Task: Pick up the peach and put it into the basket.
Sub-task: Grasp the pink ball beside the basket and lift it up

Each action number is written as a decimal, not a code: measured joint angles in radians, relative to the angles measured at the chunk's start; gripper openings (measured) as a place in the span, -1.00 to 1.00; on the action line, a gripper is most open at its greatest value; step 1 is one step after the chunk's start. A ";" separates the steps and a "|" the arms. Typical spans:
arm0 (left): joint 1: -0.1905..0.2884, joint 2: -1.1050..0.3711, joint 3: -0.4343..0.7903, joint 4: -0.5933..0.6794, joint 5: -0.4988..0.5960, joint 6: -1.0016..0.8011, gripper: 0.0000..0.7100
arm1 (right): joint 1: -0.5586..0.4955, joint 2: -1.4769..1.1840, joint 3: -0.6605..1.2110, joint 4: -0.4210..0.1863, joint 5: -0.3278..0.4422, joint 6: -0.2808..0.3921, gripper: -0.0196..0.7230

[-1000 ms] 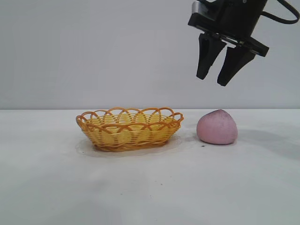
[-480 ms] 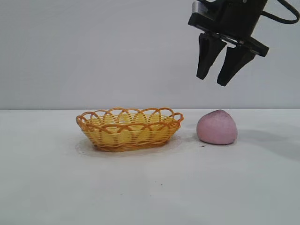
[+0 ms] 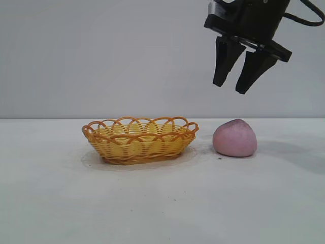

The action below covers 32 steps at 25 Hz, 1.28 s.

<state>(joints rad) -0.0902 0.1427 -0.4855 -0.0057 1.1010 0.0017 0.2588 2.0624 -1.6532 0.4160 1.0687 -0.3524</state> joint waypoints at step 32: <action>0.029 -0.161 0.001 -0.004 0.018 0.002 0.08 | 0.000 0.142 0.000 -0.085 -0.001 0.030 -0.82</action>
<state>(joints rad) -0.0609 -0.0184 -0.4848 -0.0093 1.1188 0.0035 0.2588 2.2046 -1.6532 0.3310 1.0675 -0.3225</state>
